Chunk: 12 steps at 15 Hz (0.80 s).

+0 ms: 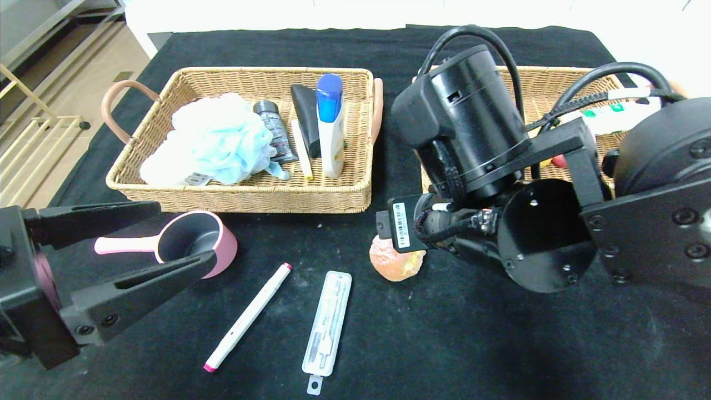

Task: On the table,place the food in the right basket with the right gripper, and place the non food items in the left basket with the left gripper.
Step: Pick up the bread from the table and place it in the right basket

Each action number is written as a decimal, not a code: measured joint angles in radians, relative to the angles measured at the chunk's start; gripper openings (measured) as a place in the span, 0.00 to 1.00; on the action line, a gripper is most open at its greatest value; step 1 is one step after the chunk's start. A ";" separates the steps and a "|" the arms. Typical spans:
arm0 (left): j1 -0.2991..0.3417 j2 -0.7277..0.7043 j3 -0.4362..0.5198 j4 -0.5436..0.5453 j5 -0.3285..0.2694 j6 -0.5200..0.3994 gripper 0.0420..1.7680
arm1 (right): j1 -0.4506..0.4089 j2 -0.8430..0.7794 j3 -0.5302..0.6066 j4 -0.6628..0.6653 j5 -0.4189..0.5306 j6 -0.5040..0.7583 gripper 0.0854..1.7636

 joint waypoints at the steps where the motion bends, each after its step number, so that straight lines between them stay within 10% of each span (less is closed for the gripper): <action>1: 0.000 -0.002 0.000 0.000 0.000 0.001 0.97 | 0.008 0.015 -0.011 0.000 -0.005 0.014 0.96; 12: 0.000 -0.021 -0.001 -0.001 0.000 0.001 0.97 | 0.018 0.119 -0.046 -0.007 -0.021 0.081 0.96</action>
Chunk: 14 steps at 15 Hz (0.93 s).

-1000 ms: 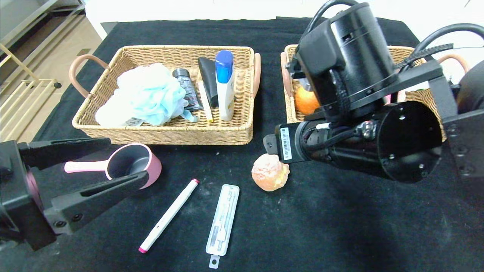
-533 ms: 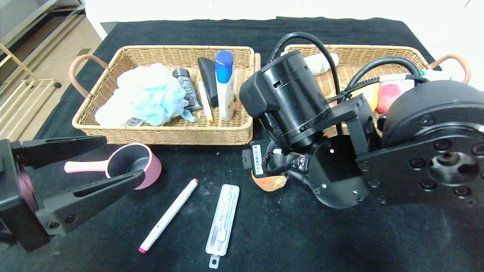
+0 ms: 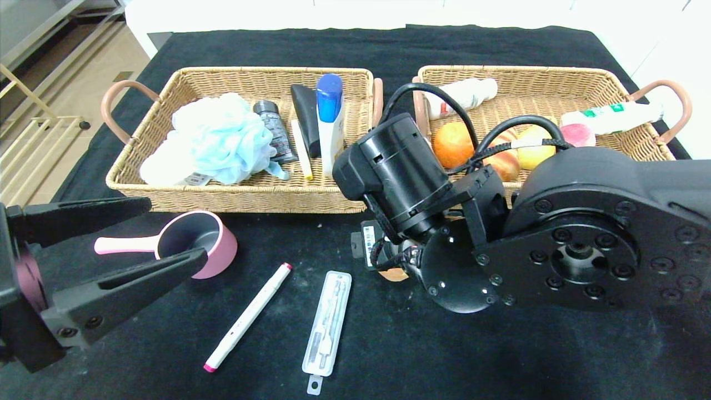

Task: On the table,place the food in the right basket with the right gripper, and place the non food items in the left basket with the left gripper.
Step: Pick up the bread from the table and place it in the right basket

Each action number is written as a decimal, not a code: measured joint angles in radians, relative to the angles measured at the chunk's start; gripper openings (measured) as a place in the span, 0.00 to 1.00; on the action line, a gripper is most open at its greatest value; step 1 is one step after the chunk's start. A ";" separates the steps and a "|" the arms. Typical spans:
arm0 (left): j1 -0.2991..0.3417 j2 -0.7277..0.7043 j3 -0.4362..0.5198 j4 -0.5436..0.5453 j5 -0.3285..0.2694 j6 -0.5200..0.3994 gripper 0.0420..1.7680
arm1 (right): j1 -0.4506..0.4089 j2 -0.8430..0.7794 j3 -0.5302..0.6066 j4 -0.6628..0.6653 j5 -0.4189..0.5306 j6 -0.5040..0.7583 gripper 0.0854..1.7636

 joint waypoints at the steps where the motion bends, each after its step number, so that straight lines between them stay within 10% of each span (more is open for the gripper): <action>1: 0.000 0.000 0.000 0.000 -0.001 0.000 0.97 | -0.003 0.006 0.000 0.000 0.000 0.008 0.97; 14: -0.002 -0.001 0.002 0.001 -0.002 0.000 0.97 | -0.018 0.063 -0.001 0.004 0.000 0.024 0.97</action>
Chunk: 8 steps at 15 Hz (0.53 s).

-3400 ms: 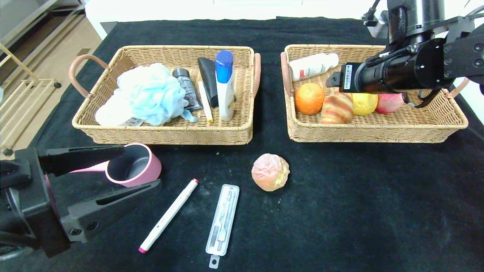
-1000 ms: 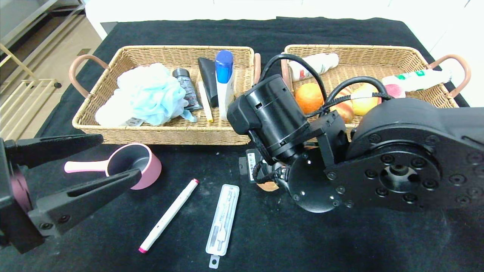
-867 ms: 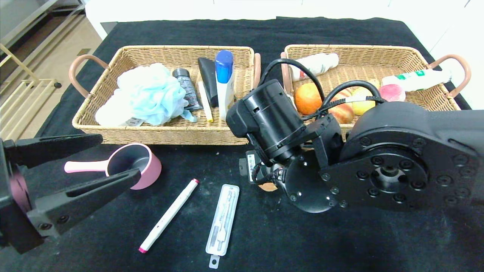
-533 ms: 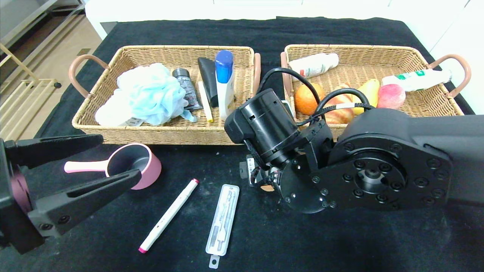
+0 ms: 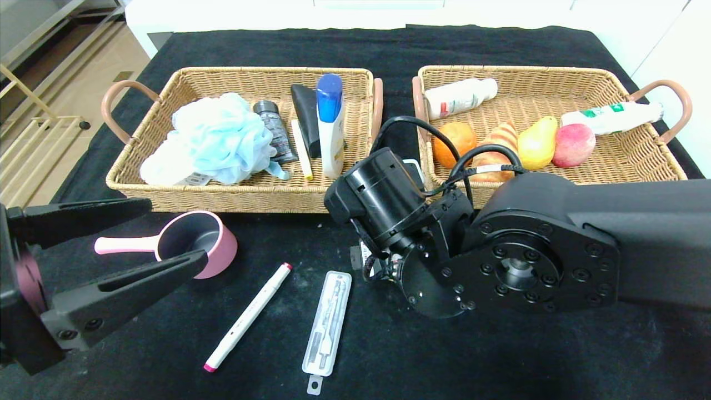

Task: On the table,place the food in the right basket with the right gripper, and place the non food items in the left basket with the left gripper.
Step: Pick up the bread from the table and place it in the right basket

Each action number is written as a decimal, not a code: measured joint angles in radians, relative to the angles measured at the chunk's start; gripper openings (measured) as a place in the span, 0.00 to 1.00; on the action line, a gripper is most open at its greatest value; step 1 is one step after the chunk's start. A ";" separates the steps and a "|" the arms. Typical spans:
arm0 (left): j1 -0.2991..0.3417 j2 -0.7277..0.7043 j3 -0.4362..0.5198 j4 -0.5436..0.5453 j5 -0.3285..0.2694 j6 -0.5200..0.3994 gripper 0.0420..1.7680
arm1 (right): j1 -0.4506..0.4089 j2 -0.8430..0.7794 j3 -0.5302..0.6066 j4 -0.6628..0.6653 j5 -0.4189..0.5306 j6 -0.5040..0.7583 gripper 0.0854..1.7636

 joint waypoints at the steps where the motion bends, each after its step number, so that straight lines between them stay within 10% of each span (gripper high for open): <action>1: 0.000 0.000 0.000 0.000 0.000 0.000 0.97 | -0.001 0.002 -0.001 0.000 0.000 0.000 0.97; 6: 0.000 0.000 0.001 0.002 0.000 0.004 0.97 | -0.003 0.007 0.001 0.001 0.000 0.001 0.97; 8: 0.000 0.000 0.002 0.002 0.000 0.006 0.97 | -0.003 0.007 0.001 0.002 0.000 0.001 0.74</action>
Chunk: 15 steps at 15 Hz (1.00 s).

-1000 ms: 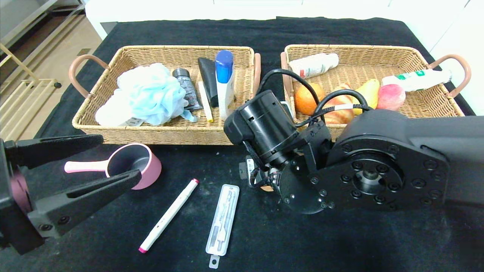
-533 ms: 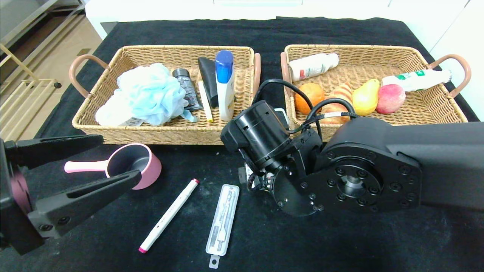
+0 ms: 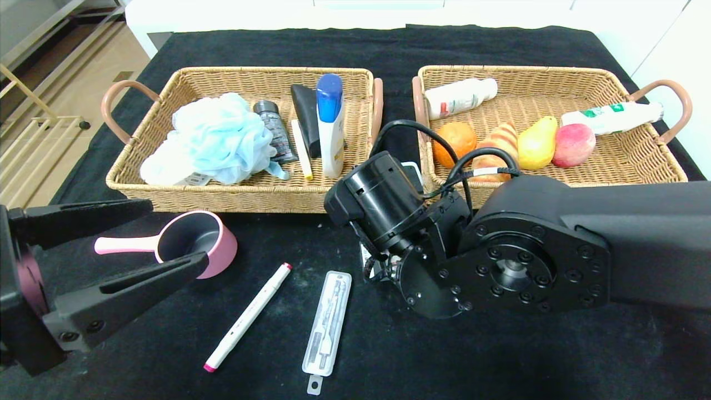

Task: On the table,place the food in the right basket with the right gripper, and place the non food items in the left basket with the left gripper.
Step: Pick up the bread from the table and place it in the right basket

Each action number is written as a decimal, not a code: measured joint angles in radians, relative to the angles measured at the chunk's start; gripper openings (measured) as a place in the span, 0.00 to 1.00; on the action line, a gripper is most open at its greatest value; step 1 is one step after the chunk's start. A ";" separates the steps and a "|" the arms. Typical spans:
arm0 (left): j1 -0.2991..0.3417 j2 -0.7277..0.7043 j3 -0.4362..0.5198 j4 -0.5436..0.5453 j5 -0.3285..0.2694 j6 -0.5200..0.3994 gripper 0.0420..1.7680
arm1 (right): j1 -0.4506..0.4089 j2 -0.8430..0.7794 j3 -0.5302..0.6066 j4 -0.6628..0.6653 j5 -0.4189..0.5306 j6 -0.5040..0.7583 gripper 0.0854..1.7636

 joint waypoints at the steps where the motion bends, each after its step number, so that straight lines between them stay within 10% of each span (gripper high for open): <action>1: 0.000 0.000 0.001 0.000 0.000 0.000 0.97 | 0.000 0.000 0.000 0.000 0.001 0.000 0.66; 6: -0.001 0.000 0.001 0.000 0.000 0.002 0.97 | 0.000 0.000 0.003 0.000 0.002 0.002 0.43; 15: -0.002 0.000 0.003 0.000 -0.001 0.008 0.97 | 0.000 0.010 0.004 0.003 0.003 0.021 0.43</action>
